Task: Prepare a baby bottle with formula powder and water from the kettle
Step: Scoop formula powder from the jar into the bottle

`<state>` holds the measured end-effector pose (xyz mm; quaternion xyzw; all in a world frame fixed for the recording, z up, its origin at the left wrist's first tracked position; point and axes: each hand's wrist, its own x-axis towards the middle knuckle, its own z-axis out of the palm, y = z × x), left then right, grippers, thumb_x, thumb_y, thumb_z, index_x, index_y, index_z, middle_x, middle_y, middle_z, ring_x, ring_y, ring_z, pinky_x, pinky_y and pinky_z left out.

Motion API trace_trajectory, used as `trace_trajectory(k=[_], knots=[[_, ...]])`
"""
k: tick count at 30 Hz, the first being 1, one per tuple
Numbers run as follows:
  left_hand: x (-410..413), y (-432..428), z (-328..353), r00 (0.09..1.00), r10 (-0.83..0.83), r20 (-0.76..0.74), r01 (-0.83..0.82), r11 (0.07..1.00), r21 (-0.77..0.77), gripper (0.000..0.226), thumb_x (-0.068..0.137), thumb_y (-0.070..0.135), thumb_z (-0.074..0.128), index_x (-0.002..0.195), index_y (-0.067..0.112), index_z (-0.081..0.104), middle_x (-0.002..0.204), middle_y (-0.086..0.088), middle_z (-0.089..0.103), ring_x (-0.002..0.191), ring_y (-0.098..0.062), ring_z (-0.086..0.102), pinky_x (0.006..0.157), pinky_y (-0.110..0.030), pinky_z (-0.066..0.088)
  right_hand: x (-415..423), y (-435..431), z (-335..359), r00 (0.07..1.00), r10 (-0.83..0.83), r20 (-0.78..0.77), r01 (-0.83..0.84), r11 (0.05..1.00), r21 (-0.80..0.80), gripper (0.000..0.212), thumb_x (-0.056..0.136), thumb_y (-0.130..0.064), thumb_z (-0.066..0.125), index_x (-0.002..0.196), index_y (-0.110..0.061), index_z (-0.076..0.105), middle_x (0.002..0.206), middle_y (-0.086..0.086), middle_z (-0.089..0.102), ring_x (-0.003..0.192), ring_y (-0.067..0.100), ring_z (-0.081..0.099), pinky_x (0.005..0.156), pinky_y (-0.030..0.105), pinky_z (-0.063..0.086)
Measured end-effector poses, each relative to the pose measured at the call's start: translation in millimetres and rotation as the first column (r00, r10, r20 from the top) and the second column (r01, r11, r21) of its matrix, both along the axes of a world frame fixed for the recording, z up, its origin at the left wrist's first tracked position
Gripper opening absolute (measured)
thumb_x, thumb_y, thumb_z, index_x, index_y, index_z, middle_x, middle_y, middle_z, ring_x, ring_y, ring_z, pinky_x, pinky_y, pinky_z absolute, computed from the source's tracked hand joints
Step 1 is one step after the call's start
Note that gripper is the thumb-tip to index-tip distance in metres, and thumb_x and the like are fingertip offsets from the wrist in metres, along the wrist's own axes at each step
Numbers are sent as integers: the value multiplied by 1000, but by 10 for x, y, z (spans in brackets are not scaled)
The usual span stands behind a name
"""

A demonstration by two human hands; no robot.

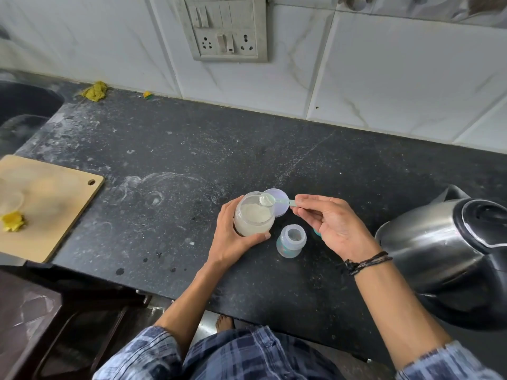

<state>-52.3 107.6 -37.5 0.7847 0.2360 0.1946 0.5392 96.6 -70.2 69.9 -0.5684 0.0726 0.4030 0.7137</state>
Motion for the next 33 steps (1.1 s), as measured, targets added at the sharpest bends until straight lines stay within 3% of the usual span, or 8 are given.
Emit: trace_trajectory(k=[6,9,13,16,19,23,27,33], knots=[[39,-25,-58,1000,-9,-2,8,997,-83,95,57,66,92,140,53,46,142,28,47,139,-2,45,114,-35,41,8,-229,-26,996,-86,1,86,996,-21,8,87,8,75,91,3,80,97,22,79,84,24,80,69,19,61],[43,-15,-106,998,-28,-52,20,991,-134,114,56,63,94,152,39,38,152,22,41,143,2,39,121,-36,36,-17,-345,-49,991,-119,52,121,992,-36,8,87,5,75,86,0,82,96,20,80,84,24,80,70,19,61],[-26,-49,-70,998,-57,-33,50,982,-184,129,56,51,96,160,30,22,163,11,28,150,-7,32,125,-38,30,-64,-473,-70,987,-153,48,154,988,-26,11,86,1,77,80,-5,84,94,17,80,85,22,80,71,19,61],[-135,-87,31,995,67,70,-61,995,-80,109,67,46,90,155,25,29,157,8,33,144,-12,39,120,-31,32,-106,-515,-96,975,-200,-98,203,979,16,9,83,3,77,79,-1,84,91,16,80,81,18,80,66,17,60],[-253,-178,148,948,217,235,-223,975,-1,70,80,38,81,138,26,43,138,1,46,120,-18,52,105,-33,44,-150,-560,-100,950,-224,-217,243,968,63,15,71,1,83,86,5,82,94,17,80,81,19,80,63,18,61],[-402,-430,222,944,208,257,-226,973,43,36,85,31,75,116,34,56,110,3,56,96,-21,57,90,-36,49,-163,-616,-116,963,-220,-155,230,972,46,29,67,-3,86,93,7,81,101,19,79,86,22,80,66,18,61],[-480,-686,153,986,54,156,-67,995,79,31,88,33,73,117,34,62,102,12,62,91,-23,59,84,-38,52,-181,-629,-134,982,-191,1,191,982,-8,15,84,1,79,98,7,79,107,24,77,89,26,79,72,20,61],[-399,-852,101,999,-55,-4,54,998,-31,48,86,38,79,130,40,61,106,12,66,92,-21,63,83,-32,55,-268,-604,-66,963,-142,230,167,982,-94,6,87,4,77,94,4,79,107,24,77,90,29,77,74,21,61]])
